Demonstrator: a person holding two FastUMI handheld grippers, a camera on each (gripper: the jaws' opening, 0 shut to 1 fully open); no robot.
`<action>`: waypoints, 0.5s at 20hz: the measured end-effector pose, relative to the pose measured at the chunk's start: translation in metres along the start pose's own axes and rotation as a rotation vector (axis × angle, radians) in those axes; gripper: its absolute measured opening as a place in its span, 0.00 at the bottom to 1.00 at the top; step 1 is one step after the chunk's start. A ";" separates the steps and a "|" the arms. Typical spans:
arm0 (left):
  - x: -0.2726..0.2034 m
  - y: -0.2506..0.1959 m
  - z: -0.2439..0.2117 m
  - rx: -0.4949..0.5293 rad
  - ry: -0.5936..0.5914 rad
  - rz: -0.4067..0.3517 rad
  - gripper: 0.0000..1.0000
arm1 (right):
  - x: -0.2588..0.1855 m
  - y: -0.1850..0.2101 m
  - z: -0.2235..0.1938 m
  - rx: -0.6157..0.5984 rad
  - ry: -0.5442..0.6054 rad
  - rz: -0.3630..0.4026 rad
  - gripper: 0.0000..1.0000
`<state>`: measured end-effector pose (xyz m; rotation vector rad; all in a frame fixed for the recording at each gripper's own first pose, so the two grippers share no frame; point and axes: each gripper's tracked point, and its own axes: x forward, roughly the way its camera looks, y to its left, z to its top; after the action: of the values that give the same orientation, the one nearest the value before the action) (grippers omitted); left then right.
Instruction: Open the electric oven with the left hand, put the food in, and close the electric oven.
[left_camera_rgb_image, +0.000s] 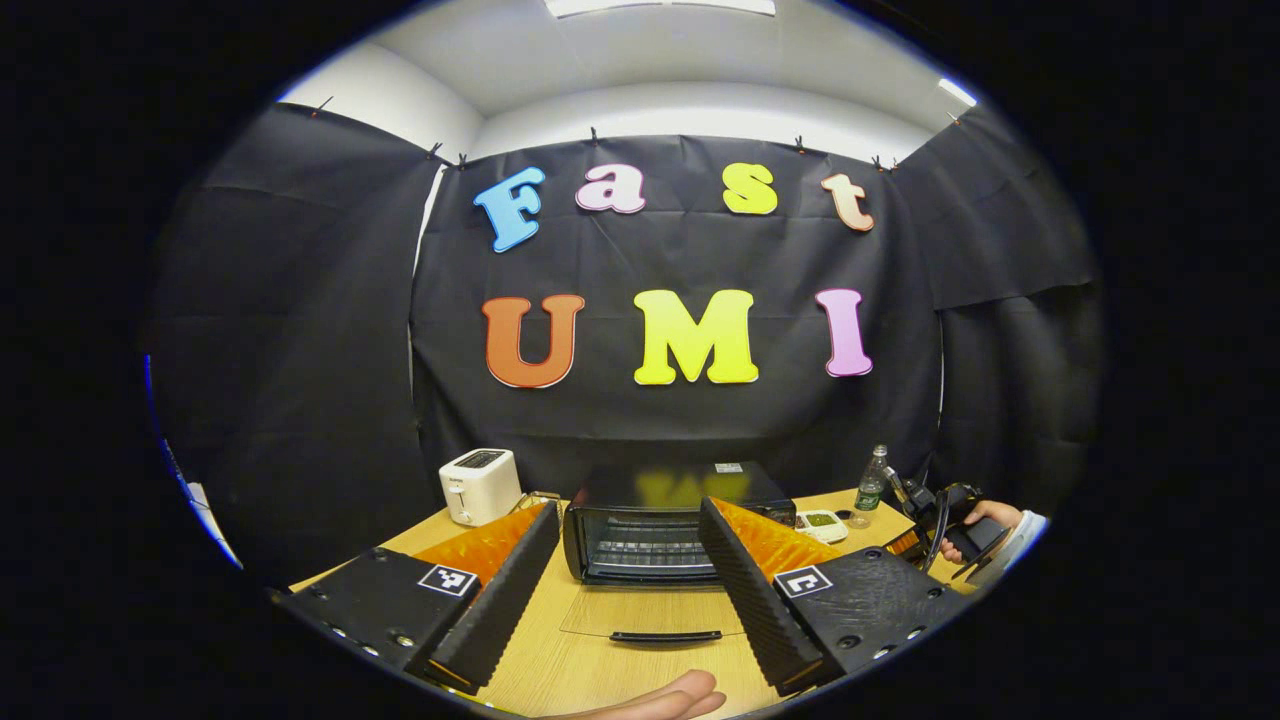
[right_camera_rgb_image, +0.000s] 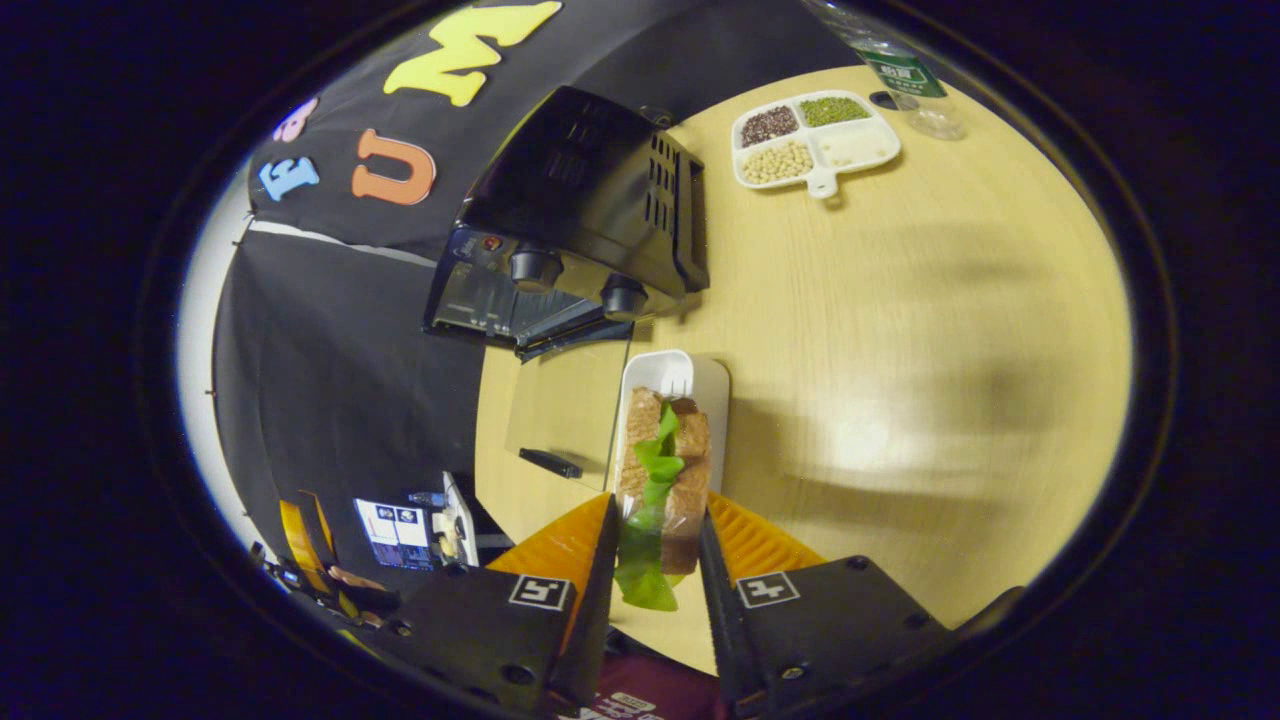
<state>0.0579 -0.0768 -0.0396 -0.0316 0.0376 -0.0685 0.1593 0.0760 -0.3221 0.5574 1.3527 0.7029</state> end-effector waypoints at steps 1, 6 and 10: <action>-0.003 -0.001 0.001 0.000 -0.003 -0.011 0.92 | 0.000 0.001 0.001 0.009 -0.017 0.000 0.35; -0.017 0.001 0.004 -0.019 -0.029 -0.059 0.93 | -0.019 0.007 -0.009 0.022 -0.093 -0.017 0.40; -0.028 0.013 0.000 -0.046 -0.036 -0.087 0.92 | -0.037 0.023 -0.021 0.021 -0.194 -0.020 0.40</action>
<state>0.0305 -0.0623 -0.0390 -0.0808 0.0020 -0.1541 0.1334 0.0632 -0.2836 0.6123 1.1841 0.6033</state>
